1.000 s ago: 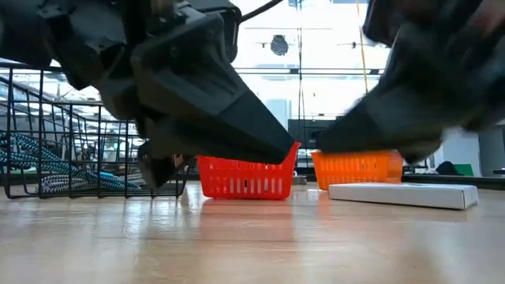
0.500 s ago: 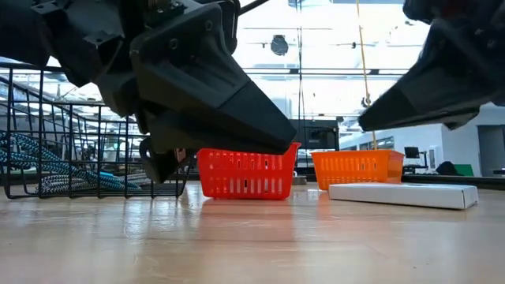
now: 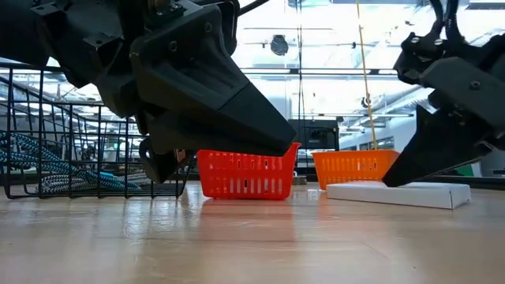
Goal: Pick and place items into bin
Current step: Put the card reader box into the orange basket
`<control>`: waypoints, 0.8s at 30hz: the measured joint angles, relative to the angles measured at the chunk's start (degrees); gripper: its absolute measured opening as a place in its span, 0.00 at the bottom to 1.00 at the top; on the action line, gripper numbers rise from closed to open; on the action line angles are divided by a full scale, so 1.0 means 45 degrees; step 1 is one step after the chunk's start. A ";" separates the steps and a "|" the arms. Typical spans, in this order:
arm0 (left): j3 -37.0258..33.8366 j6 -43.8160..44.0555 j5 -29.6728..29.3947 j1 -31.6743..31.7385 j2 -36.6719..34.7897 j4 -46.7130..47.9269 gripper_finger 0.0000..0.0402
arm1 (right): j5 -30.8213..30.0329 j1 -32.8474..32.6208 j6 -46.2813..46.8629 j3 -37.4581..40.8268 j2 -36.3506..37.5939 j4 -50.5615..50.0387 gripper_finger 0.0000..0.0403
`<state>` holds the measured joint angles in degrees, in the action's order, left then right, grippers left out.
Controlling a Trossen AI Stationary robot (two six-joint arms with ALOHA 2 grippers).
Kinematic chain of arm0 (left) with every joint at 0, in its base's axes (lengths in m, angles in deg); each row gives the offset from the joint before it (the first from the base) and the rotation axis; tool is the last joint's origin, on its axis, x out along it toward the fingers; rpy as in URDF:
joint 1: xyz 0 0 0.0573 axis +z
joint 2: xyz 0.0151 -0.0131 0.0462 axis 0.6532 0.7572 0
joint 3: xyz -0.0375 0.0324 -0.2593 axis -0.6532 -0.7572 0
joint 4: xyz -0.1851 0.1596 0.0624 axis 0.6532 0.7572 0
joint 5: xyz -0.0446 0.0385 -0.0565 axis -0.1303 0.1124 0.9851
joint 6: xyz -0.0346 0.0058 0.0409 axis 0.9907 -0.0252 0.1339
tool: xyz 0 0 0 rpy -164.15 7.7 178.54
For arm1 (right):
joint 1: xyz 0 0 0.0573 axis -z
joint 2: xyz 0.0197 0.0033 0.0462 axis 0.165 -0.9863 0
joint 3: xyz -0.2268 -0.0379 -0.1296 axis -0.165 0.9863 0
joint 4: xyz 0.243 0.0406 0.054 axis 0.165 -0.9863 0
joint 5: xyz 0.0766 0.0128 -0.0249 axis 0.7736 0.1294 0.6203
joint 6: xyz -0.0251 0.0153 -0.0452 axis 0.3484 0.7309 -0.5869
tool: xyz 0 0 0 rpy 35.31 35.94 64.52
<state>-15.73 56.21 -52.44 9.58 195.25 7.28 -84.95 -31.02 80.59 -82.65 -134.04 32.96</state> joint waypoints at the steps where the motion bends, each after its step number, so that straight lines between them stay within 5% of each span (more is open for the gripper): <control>1: 0.0000 0.0000 -0.0005 0.0000 0.0000 0.0000 0.08 | 0.0279 0.0007 0.0090 -0.0007 0.0004 0.0081 0.00; 10: 0.0000 0.0001 -0.0005 0.0000 -0.0010 0.0005 0.08 | 0.1942 -0.0792 -0.0707 0.0004 -0.0066 0.3720 0.00; 24: 0.0000 0.0030 -0.0005 0.0000 -0.0015 0.0005 0.08 | 0.1893 -0.1042 -0.3304 0.0034 -0.0093 0.7574 0.00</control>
<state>-15.73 56.35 -52.47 9.58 195.19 7.30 -76.43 -35.70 65.72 -82.49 -134.45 67.05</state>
